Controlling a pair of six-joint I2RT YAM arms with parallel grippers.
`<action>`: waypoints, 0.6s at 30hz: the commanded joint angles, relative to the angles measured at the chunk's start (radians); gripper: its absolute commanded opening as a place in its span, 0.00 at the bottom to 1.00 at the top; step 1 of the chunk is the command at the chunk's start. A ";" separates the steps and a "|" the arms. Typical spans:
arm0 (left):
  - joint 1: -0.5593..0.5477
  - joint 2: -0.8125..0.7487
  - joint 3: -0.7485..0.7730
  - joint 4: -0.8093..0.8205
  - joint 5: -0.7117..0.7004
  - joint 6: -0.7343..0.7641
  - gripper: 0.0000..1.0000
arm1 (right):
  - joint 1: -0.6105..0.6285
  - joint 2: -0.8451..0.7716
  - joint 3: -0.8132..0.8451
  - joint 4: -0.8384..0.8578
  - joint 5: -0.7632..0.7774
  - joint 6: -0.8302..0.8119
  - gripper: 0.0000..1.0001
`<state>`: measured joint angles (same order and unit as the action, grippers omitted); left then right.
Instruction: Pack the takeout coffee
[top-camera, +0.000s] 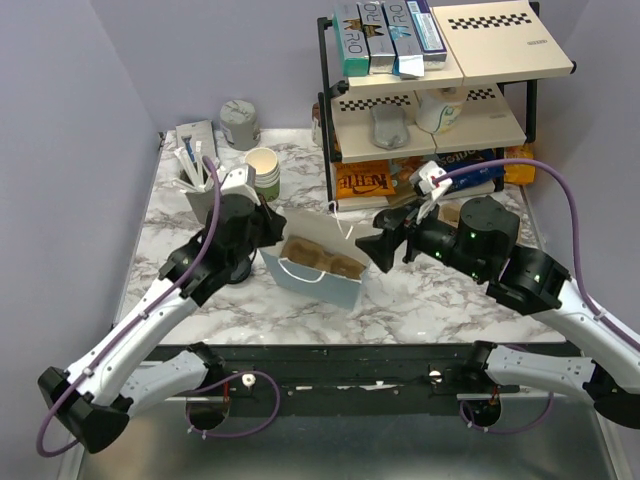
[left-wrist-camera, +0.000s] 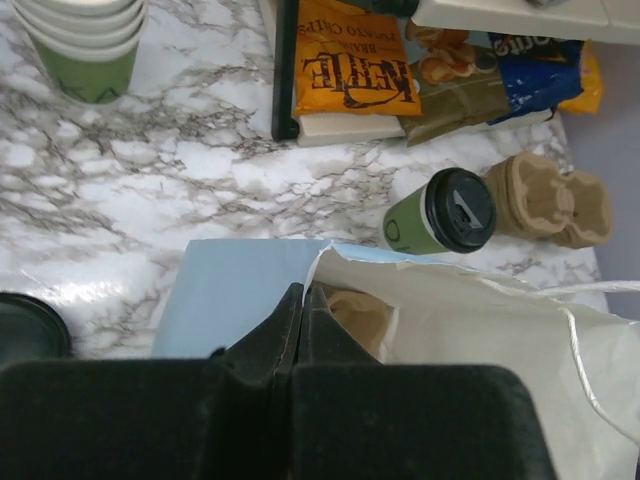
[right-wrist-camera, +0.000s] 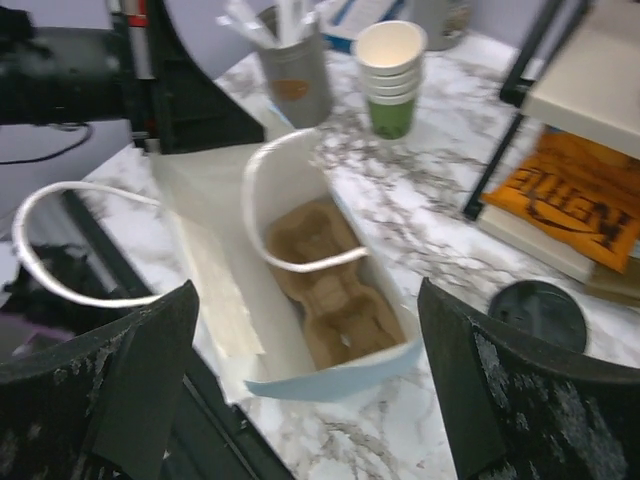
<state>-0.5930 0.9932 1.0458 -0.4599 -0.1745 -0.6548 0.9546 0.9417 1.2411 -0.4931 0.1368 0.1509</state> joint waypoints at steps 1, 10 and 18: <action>-0.140 -0.106 -0.110 0.063 -0.272 -0.215 0.00 | 0.006 -0.011 0.020 0.037 -0.393 -0.025 0.97; -0.425 -0.133 -0.143 0.029 -0.703 -0.391 0.00 | 0.007 0.029 0.017 0.068 -0.774 0.029 0.90; -0.473 -0.087 -0.092 0.067 -0.769 -0.353 0.00 | 0.012 0.118 0.027 -0.054 -0.504 0.084 0.75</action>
<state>-1.0534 0.9157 0.9382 -0.4477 -0.8471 -1.0019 0.9615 1.0153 1.2423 -0.4530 -0.5186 0.1959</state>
